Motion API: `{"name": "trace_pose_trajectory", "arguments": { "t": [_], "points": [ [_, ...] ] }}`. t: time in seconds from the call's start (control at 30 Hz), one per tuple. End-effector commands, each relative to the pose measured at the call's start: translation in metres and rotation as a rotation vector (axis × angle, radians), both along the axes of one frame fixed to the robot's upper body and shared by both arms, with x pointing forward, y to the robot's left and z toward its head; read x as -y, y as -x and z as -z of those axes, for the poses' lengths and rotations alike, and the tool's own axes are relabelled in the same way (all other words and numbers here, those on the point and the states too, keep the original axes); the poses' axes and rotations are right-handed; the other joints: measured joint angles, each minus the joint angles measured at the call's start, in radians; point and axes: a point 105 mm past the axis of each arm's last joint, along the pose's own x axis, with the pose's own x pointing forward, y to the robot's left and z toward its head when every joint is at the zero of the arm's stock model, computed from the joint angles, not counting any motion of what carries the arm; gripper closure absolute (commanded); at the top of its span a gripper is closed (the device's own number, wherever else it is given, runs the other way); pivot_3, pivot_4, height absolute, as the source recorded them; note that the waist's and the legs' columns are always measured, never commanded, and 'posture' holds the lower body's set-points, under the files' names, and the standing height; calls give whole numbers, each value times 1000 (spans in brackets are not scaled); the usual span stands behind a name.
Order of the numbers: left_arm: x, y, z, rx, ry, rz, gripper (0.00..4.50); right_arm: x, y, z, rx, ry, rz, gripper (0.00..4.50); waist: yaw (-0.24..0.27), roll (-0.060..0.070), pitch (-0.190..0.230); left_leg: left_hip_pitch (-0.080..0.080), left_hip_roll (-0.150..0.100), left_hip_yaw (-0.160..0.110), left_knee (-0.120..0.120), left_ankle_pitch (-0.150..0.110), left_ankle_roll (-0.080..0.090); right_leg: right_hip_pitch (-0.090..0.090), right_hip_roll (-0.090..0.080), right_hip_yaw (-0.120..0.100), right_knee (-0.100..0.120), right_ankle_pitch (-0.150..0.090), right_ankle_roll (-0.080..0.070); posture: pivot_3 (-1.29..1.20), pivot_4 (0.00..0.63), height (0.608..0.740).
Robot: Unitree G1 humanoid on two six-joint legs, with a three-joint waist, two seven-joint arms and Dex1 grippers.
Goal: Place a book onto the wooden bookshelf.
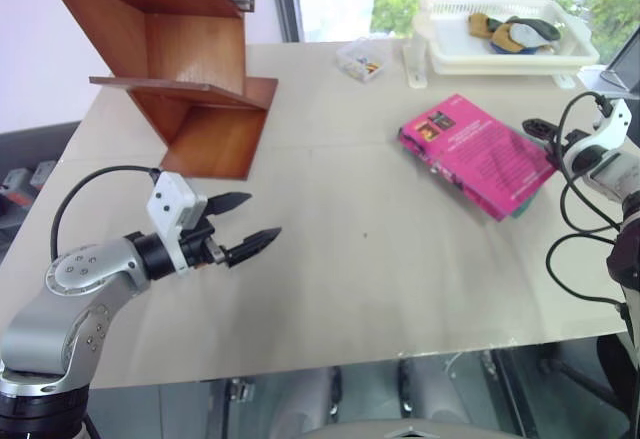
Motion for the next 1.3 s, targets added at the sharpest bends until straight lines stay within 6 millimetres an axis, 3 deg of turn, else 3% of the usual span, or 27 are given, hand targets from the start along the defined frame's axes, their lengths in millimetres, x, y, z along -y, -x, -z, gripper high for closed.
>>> {"name": "trace_pose_trajectory", "arguments": {
  "t": [0.03,0.17,0.37,0.57,0.63,0.8,0.9,0.97,1.1,1.23,1.3],
  "points": [
    [3,4,-7,37,-16,13,72,17,1,-22,82,-1,63,0,0,0,0,0,0,0,0,0,0,0,0,0,0,0,0,0,150,740],
    [3,6,-6,36,-15,7,72,27,4,-36,121,-12,97,0,1,0,0,0,0,0,0,0,0,0,0,0,0,0,0,0,150,740],
    [4,4,-4,38,-8,1,72,50,14,-34,115,-24,177,0,1,0,0,0,0,0,0,0,0,0,0,0,0,0,0,0,150,740],
    [2,6,-3,40,-7,-8,72,50,21,-48,185,-52,88,0,1,0,0,0,0,1,0,0,0,0,0,1,0,0,0,0,150,740],
    [1,7,-1,37,-5,-14,72,47,31,-50,199,-3,-37,0,2,0,0,0,0,1,0,0,0,0,0,1,0,0,0,0,150,740],
    [1,7,2,34,0,-15,72,54,71,-15,111,250,-284,0,10,0,0,-1,0,0,0,0,1,1,0,-1,-2,0,0,0,150,740],
    [1,5,2,30,-1,-5,72,53,100,-8,175,341,-405,0,12,0,0,-1,0,-1,1,-1,1,1,-1,-2,-1,0,0,0,150,740],
    [2,2,1,30,-3,4,72,44,120,-8,217,392,-477,0,9,1,0,0,0,0,1,-1,3,0,-1,0,1,0,0,0,150,740],
    [4,-4,0,31,-4,30,72,24,162,32,110,534,-660,0,4,2,-1,3,2,-1,4,-3,5,2,-1,0,4,0,0,0,150,740],
    [8,-8,0,31,-1,52,72,12,165,52,132,558,-671,0,-4,1,-1,9,4,1,7,-3,5,9,3,2,4,0,1,0,150,740],
    [9,-10,-1,33,-2,59,72,8,160,77,94,653,-696,0,-4,-1,0,13,5,3,8,-3,5,12,5,4,4,1,0,0,150,740]
  ]
}}
